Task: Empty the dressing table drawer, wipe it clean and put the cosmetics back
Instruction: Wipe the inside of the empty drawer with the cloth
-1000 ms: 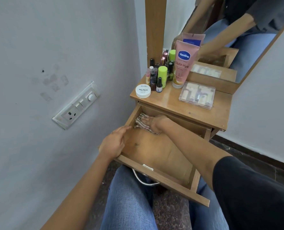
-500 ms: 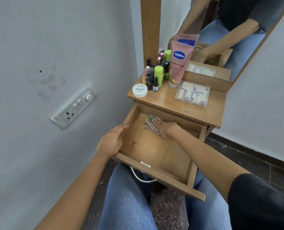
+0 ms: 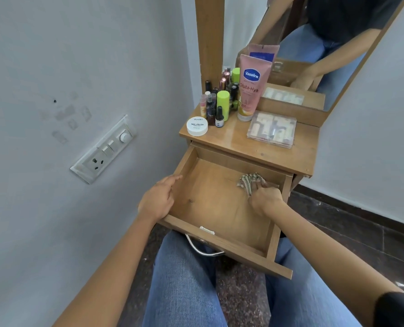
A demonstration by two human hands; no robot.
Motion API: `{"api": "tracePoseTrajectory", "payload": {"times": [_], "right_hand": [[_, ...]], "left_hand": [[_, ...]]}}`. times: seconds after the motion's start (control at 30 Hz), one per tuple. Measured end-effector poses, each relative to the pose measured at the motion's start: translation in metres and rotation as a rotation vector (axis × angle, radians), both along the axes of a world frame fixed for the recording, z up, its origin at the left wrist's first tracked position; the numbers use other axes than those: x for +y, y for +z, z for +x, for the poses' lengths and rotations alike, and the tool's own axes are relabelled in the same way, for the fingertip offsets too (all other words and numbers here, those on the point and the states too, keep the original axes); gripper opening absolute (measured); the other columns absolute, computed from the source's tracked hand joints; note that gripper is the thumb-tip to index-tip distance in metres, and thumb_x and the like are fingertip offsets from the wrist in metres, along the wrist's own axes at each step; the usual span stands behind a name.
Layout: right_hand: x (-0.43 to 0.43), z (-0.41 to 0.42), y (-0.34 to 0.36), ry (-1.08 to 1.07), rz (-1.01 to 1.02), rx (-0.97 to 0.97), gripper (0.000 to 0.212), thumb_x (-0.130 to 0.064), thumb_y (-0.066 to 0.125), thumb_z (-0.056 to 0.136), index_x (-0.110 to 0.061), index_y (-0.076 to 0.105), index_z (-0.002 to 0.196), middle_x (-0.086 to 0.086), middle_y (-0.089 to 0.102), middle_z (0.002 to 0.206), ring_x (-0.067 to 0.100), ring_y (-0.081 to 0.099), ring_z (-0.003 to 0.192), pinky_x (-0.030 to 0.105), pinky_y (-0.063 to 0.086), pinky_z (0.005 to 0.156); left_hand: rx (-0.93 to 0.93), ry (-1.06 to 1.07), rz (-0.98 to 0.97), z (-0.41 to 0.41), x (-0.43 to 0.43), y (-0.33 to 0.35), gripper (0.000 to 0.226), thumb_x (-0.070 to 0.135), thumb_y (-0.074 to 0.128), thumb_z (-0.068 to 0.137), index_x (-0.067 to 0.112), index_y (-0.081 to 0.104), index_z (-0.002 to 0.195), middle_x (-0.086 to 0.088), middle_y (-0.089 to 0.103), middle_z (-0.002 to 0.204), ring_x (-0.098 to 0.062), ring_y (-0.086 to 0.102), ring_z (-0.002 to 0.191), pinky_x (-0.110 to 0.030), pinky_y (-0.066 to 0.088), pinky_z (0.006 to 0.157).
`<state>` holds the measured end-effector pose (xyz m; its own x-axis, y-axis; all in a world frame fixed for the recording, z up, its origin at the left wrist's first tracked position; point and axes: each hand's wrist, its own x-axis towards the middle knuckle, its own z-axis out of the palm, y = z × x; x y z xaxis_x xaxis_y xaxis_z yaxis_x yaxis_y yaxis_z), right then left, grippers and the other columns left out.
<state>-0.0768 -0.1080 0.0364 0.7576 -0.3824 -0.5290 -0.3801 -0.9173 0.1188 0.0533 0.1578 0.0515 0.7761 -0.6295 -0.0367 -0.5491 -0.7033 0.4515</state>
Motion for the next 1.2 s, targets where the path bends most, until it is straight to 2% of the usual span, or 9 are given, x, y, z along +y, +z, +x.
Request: {"api": "tracePoseTrajectory", "payload": {"times": [0.07, 0.17, 0.3, 0.5, 0.67, 0.87, 1.03, 1.2], "right_hand": [[0.005, 0.010, 0.001, 0.028, 0.088, -0.043, 0.056, -0.021, 0.019, 0.102, -0.011, -0.006, 0.151, 0.006, -0.002, 0.160, 0.022, 0.007, 0.147, 0.038, 0.025, 0.113], [0.013, 0.043, -0.002, 0.162, 0.242, -0.095, 0.060, -0.014, 0.021, 0.099, -0.013, -0.010, 0.150, 0.006, -0.014, 0.159, 0.019, -0.009, 0.147, 0.036, 0.004, 0.120], [0.036, 0.087, -0.001, 0.243, 0.327, -0.129, 0.065, -0.012, 0.027, 0.098, -0.015, -0.011, 0.150, 0.006, -0.015, 0.158, 0.022, -0.010, 0.147, 0.036, 0.000, 0.120], [0.060, 0.101, -0.011, 0.379, 0.430, -0.124, 0.060, -0.010, 0.025, 0.101, -0.019, -0.007, 0.151, 0.006, -0.013, 0.158, 0.024, -0.012, 0.146, 0.033, -0.008, 0.116], [0.080, 0.085, -0.016, 0.544, 0.415, -0.131, 0.062, -0.008, 0.029, 0.100, -0.021, -0.002, 0.151, 0.008, -0.009, 0.159, 0.025, -0.008, 0.146, 0.037, -0.005, 0.117], [0.109, 0.078, -0.025, 0.780, 0.381, -0.024, 0.062, -0.013, 0.035, 0.099, -0.022, 0.004, 0.152, 0.011, -0.002, 0.159, 0.029, 0.000, 0.147, 0.042, 0.003, 0.119], [0.098, 0.076, -0.015, 0.844, 0.354, 0.049, 0.061, -0.013, 0.034, 0.099, -0.024, 0.006, 0.152, 0.008, 0.001, 0.160, 0.024, 0.000, 0.147, 0.036, 0.007, 0.119], [0.064, 0.035, -0.011, 0.836, 0.393, 0.180, 0.063, -0.015, 0.033, 0.098, -0.028, 0.002, 0.151, 0.003, -0.004, 0.160, 0.023, -0.004, 0.147, 0.046, 0.010, 0.120]], "left_hand": [[-0.001, -0.001, -0.003, 0.000, 0.000, 0.000, 0.055, 0.001, 0.035, 0.092, 0.032, 0.044, 0.137, 0.014, 0.045, 0.144, -0.013, 0.046, 0.129, -0.031, 0.041, 0.099], [0.012, -0.001, -0.016, 0.002, 0.000, -0.001, 0.056, 0.000, 0.035, 0.092, 0.030, 0.045, 0.137, 0.012, 0.045, 0.144, -0.012, 0.046, 0.129, -0.028, 0.038, 0.100], [0.027, 0.005, -0.045, 0.003, 0.001, 0.003, 0.059, -0.005, 0.036, 0.088, 0.026, 0.047, 0.137, 0.008, 0.047, 0.143, -0.013, 0.047, 0.127, -0.023, 0.035, 0.099], [0.013, 0.020, -0.080, 0.002, 0.000, 0.001, 0.056, -0.004, 0.036, 0.088, 0.024, 0.050, 0.134, 0.003, 0.052, 0.139, -0.016, 0.050, 0.125, -0.028, 0.038, 0.100], [0.021, 0.017, -0.111, 0.004, 0.000, -0.002, 0.054, -0.003, 0.037, 0.088, 0.023, 0.052, 0.133, 0.002, 0.054, 0.137, -0.015, 0.052, 0.123, -0.023, 0.037, 0.099], [0.027, 0.043, -0.109, 0.004, -0.001, -0.003, 0.052, -0.001, 0.039, 0.089, 0.026, 0.053, 0.131, 0.005, 0.054, 0.137, -0.016, 0.053, 0.122, -0.031, 0.042, 0.102], [0.023, 0.044, -0.114, 0.000, -0.003, 0.002, 0.053, -0.004, 0.039, 0.088, 0.022, 0.054, 0.131, -0.001, 0.055, 0.137, -0.019, 0.052, 0.124, -0.030, 0.039, 0.103], [0.020, 0.041, -0.112, 0.001, -0.001, 0.000, 0.056, -0.005, 0.037, 0.088, 0.026, 0.053, 0.131, 0.001, 0.055, 0.136, -0.019, 0.052, 0.123, -0.034, 0.042, 0.102]]}}
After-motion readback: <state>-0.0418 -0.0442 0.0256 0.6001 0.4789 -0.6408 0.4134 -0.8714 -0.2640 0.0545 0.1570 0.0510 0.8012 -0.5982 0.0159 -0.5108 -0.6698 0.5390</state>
